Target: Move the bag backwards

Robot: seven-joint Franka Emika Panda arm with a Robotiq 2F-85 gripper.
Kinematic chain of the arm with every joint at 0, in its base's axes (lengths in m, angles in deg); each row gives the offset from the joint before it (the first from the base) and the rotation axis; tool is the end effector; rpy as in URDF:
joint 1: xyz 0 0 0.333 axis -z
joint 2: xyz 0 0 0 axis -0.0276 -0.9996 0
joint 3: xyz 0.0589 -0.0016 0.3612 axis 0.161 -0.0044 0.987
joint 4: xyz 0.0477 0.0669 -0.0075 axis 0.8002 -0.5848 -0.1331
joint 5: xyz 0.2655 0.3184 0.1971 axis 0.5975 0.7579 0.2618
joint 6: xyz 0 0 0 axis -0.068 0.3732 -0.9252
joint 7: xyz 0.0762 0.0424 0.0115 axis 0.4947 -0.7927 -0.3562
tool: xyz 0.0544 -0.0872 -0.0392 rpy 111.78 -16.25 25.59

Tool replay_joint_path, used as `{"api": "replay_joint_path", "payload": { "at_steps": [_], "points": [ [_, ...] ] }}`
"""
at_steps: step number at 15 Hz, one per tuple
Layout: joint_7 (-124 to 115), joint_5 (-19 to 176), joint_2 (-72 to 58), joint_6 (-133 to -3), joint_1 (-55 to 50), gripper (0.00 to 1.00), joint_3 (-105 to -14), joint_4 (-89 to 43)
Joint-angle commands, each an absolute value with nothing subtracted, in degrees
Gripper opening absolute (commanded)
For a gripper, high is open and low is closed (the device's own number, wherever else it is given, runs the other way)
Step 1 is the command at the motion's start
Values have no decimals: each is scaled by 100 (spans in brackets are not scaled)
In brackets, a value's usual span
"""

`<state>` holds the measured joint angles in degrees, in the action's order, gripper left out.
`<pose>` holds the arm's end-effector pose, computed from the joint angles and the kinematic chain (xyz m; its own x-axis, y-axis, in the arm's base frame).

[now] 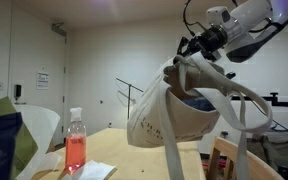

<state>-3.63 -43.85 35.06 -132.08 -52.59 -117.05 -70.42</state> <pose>0.4332 0.0047 0.4350 -0.4150 0.8975 0.1491 0.5670 0.1269 0.8139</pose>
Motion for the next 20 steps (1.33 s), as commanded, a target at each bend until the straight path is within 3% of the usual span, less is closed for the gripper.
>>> {"api": "replay_joint_path", "payload": {
  "at_steps": [1, 10, 20],
  "points": [
    [-338, -4329, 3581, -13208, -5567, 1, -11909, -7038],
    [-242, -3915, 4016, -13168, -7921, 1, -13095, -6698],
    [-1380, -2521, 3531, -13265, -7733, 4, -13102, -7107]
  ]
}}
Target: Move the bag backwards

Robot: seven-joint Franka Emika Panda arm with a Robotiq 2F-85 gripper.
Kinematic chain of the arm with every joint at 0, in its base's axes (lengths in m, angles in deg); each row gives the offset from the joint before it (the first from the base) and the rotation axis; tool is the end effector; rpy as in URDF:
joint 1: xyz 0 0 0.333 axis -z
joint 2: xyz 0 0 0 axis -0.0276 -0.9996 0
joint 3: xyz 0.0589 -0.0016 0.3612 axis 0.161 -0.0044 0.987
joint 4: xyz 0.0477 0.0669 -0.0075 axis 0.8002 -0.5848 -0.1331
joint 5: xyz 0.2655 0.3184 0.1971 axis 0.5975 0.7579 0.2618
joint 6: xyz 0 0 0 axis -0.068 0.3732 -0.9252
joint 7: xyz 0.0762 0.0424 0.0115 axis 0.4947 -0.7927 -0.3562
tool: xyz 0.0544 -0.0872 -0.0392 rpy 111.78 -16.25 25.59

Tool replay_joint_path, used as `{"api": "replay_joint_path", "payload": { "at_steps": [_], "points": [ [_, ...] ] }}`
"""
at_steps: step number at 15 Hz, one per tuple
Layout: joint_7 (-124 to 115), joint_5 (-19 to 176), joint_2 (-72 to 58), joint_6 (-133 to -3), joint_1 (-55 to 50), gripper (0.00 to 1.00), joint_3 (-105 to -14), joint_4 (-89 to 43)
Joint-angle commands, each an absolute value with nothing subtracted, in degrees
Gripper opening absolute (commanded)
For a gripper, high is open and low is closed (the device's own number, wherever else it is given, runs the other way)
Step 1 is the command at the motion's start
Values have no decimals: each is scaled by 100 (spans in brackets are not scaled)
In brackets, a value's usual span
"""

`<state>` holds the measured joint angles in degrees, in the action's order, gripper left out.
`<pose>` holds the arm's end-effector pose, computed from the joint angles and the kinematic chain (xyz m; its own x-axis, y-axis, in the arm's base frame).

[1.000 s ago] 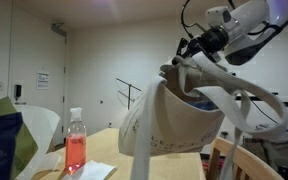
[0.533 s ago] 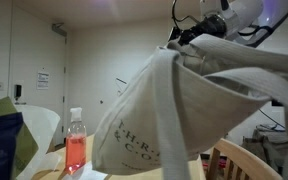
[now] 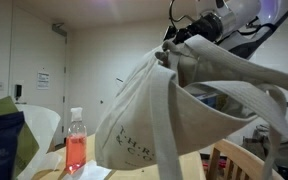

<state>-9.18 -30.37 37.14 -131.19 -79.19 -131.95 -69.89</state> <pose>0.4501 0.1005 0.4244 -0.5046 0.7881 0.3526 0.6228 0.0494 0.7808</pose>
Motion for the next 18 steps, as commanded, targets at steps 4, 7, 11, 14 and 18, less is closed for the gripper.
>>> {"api": "replay_joint_path", "payload": {
  "at_steps": [4, 7, 11, 14, 18],
  "points": [
    [-1381, -2521, 3527, -13265, -7719, 4, -13101, -7113],
    [-1295, -2384, 3691, -13265, -7897, 1, -13175, -6997],
    [-929, -2067, 3963, -13205, -8212, 1, -13363, -6739],
    [-1357, -1020, 3859, -13256, -8064, 1, -13422, -6771],
    [-1278, -622, 3943, -13071, -8090, 1, -13708, -6647]
  ]
}}
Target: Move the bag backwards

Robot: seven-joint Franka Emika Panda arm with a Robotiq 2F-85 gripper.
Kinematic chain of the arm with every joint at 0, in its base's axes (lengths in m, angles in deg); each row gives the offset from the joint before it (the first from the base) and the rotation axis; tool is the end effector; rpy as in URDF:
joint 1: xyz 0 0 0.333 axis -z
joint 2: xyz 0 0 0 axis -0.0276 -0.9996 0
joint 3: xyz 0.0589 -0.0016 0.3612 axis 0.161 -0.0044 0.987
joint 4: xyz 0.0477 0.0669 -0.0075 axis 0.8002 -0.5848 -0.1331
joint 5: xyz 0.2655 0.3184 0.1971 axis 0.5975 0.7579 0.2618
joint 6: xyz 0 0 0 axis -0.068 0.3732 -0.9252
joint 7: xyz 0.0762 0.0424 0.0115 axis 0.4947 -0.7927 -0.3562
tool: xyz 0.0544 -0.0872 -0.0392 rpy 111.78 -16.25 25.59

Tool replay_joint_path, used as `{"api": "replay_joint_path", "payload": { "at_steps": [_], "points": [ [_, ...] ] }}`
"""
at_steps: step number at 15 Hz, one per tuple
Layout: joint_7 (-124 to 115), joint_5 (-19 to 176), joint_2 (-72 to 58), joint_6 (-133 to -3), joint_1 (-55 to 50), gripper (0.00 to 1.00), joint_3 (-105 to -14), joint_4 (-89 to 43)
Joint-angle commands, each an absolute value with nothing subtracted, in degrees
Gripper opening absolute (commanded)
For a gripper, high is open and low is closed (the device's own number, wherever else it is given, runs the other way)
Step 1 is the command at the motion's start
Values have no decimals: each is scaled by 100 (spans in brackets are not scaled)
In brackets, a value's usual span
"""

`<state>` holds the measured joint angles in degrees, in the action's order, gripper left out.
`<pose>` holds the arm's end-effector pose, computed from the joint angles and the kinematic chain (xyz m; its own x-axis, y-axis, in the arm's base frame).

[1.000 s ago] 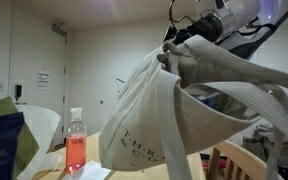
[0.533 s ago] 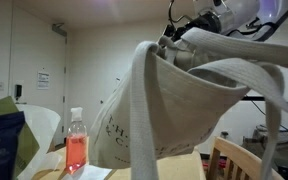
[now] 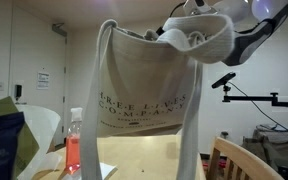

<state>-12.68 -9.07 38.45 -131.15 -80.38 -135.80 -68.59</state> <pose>0.4923 0.0685 0.4545 -0.2700 0.7579 0.5938 0.6623 -0.3015 0.6859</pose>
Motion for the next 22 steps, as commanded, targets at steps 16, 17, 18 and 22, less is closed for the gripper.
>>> {"api": "replay_joint_path", "payload": {
  "at_steps": [16, 17, 18, 22],
  "points": [
    [-1267, -616, 4015, -12766, -10505, 1, -15246, -6602],
    [-1290, -570, 4126, -12760, -10729, 1, -15401, -6546],
    [-1261, -671, 3873, -12797, -10311, 1, -15193, -6839],
    [-1741, -267, 4027, -12610, -10306, 4, -15159, -7040]
  ]
}}
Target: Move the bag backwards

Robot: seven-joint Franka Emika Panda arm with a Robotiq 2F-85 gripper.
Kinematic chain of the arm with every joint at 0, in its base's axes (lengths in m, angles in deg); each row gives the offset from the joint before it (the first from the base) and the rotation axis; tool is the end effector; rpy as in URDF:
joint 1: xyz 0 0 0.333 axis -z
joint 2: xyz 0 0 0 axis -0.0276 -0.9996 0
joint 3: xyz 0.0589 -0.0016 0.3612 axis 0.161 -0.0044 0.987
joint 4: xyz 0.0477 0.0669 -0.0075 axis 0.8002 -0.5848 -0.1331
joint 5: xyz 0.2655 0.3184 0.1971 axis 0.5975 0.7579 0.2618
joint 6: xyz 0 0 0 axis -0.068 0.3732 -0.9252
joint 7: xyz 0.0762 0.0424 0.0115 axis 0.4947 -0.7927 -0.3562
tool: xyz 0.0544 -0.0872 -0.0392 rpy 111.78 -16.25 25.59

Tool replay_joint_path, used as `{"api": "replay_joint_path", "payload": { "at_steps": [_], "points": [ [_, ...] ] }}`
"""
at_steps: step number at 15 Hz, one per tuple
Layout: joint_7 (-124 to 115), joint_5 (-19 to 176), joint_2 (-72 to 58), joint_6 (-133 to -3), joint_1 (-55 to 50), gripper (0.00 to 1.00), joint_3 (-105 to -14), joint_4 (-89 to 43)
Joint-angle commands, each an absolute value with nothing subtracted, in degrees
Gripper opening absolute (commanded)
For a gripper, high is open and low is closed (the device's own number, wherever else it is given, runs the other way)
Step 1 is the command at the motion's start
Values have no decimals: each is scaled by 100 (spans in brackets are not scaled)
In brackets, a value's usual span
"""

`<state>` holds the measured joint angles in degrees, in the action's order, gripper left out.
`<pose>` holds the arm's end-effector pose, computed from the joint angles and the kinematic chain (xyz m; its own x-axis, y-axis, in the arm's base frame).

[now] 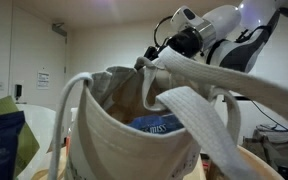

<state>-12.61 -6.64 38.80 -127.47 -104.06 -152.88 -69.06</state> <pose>0.4940 0.1421 0.3752 -0.2220 0.7448 0.6292 0.8042 -0.2250 0.5501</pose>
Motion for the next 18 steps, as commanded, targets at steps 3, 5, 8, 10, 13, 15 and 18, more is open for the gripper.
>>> {"api": "replay_joint_path", "payload": {
  "at_steps": [3, 5, 8, 10, 13, 15, 18],
  "points": [
    [-1742, -268, 4029, -12610, -10260, 4, -15162, -7054],
    [-1742, -268, 4029, -12610, -10259, 4, -15162, -7055],
    [-1742, -268, 4029, -12610, -10253, 4, -15162, -7055],
    [-1742, -268, 4029, -12610, -10253, 4, -15162, -7055],
    [-1906, -19, 4370, -12784, -10358, 1, -15299, -7101],
    [-1697, 22, 4217, -13128, -10453, 1, -15536, -7007],
    [-1902, 444, 4367, -13680, -10530, 1, -15886, -7032]
  ]
}}
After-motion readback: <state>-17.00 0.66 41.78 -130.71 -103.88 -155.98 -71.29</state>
